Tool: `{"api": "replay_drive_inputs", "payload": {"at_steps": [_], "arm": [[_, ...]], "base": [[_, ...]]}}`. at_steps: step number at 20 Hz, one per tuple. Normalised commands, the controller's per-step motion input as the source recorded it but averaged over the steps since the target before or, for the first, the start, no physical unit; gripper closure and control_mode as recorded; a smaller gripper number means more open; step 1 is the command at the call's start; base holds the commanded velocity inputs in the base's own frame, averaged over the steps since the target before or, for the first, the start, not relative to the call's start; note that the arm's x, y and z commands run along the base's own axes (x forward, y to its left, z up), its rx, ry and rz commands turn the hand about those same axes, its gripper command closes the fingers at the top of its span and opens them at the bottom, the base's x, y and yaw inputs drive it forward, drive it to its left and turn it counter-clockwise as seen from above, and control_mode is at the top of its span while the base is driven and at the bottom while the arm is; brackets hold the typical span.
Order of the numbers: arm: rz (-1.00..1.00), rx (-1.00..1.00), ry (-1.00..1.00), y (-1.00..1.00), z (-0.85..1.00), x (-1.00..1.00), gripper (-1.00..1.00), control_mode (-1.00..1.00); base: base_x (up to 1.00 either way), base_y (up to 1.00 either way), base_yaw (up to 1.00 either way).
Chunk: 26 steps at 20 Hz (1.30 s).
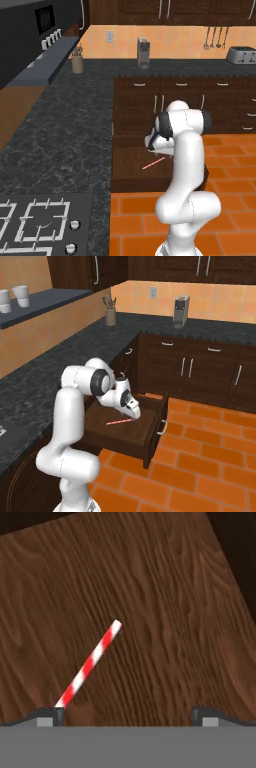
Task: Take a straw from the drawer in front and place it inside the glass cup on the dining counter.
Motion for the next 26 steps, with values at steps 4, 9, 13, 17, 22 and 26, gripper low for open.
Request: {"api": "replay_drive_inputs", "payload": {"at_steps": [4,9,13,17,22,26], "arm": [[-0.15,0.01,0.01,0.0,-0.4,0.32,-1.0,-1.0],[-0.12,0.0,0.01,0.0,-0.34,0.3,-1.0,-1.0],[-0.09,0.01,0.0,0.0,-0.35,0.16,-1.0,-1.0],[-0.07,0.01,0.0,-0.01,-0.35,0.1,-1.0,-1.0],[-0.05,0.0,0.0,-0.07,-0.4,0.02,-1.0,-1.0],[-0.02,0.01,0.0,-0.08,-0.52,-0.17,1.0,-1.0]], "base": [[0.0,0.0,0.0],[0.0,0.0,0.0],[0.0,0.0,0.0],[0.0,0.0,0.0],[0.0,0.0,0.0],[0.0,0.0,0.0]]}}
